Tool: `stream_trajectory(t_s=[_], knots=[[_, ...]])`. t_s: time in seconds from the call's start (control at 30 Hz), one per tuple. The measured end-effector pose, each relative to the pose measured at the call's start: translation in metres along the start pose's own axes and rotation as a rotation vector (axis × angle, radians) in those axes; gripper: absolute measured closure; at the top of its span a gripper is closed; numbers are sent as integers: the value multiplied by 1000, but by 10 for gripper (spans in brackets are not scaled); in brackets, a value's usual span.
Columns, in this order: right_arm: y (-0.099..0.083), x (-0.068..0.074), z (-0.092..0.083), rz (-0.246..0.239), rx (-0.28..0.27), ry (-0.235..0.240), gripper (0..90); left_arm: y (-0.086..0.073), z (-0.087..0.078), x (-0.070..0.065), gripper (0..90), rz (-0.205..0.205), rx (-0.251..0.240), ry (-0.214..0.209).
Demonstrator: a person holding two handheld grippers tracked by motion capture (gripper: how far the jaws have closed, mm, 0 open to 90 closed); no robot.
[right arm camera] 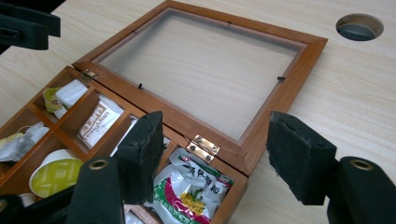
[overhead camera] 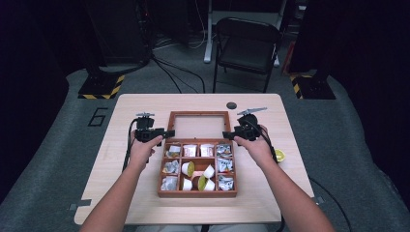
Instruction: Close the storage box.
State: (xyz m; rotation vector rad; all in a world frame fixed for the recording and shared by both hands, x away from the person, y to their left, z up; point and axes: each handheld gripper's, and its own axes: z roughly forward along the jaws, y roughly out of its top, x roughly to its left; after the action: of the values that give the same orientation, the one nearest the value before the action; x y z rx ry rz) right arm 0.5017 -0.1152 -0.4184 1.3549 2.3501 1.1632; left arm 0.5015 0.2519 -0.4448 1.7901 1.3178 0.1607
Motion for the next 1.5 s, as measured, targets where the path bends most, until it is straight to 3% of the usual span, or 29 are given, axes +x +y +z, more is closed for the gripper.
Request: stream_trajectory(t_s=[0.2, 0.33, 0.57, 0.67, 0.8, 0.87, 1.2, 1.5], knots=[[1, -2, 9, -5, 13, -15, 372, 0, 4, 1, 373, -10, 2, 22], [4, 0, 8, -3, 9, -11, 374, 4, 2, 0, 377, 4, 15, 37], [9, -1, 14, -19, -28, -18, 372, 11, 5, 3, 374, 1, -5, 40], [9, -4, 18, -11, -37, -15, 366, 10, 11, 5, 373, -5, 16, 48], [8, -6, 24, 16, -13, -13, 364, 10, 17, 7, 373, -3, 41, 50], [7, -8, 27, 6, -13, -12, 364, 9, 20, 8, 370, -5, 38, 48], [5, -9, 40, 50, 37, 9, 358, 9, 27, 10, 356, -31, 42, 45], [2, -12, 50, 94, 74, 7, 328, 6, 36, 10, 331, -35, 85, 79]])
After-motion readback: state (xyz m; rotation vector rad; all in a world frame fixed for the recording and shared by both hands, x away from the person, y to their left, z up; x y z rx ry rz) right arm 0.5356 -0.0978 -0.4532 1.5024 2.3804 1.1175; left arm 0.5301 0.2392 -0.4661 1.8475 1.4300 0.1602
